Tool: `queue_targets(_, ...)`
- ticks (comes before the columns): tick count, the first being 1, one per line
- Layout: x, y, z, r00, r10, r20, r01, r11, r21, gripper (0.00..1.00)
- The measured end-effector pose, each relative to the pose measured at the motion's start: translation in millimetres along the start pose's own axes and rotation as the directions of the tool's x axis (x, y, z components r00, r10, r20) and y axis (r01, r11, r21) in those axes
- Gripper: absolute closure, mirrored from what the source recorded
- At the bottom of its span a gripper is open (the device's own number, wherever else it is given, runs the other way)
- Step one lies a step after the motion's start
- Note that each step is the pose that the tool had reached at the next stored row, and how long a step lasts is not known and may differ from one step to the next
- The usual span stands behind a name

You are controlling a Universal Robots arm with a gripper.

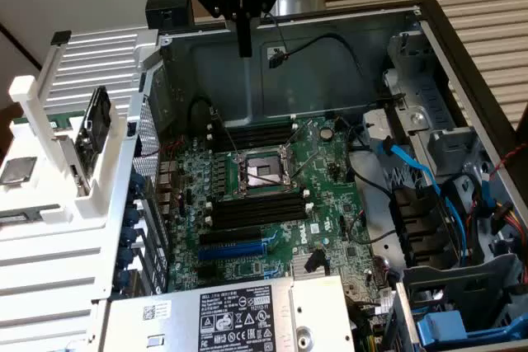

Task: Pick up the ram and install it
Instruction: 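Reach for the ram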

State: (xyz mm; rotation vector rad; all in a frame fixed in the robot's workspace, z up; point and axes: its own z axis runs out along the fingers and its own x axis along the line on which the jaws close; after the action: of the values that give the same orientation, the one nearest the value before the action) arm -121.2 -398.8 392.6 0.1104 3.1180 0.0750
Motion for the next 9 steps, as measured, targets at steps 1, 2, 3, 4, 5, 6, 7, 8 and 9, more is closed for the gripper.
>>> queue_targets(1,0.0,0.0,0.0,1.0000,0.000,0.0000,0.000,1.0000,0.0000,0.90)
queue_targets(2,0.0,0.0,0.0,1.0000,0.000,0.0000,0.000,1.0000,0.0000,0.90)
queue_targets(3,0.0,0.0,0.0,1.0000,0.000,0.0000,0.000,1.0000,0.0000,0.90)
queue_targets(4,0.0,0.0,0.0,1.0000,0.000,0.0000,0.000,1.0000,0.0000,0.90)
queue_targets(5,0.0,0.0,0.0,1.0000,0.000,0.0000,0.000,1.0000,0.0000,0.90)
queue_targets(6,0.0,0.0,0.0,1.0000,0.000,0.0000,0.000,1.0000,0.0000,0.90)
queue_targets(7,0.0,0.0,0.0,1.0000,0.000,0.0000,0.000,1.0000,0.0000,0.90)
queue_targets(8,0.0,0.0,0.0,1.0000,0.000,0.0000,0.000,1.0000,0.0000,0.90)
queue_targets(9,0.0,0.0,0.0,1.0000,0.000,0.0000,0.000,1.0000,0.0000,0.90)
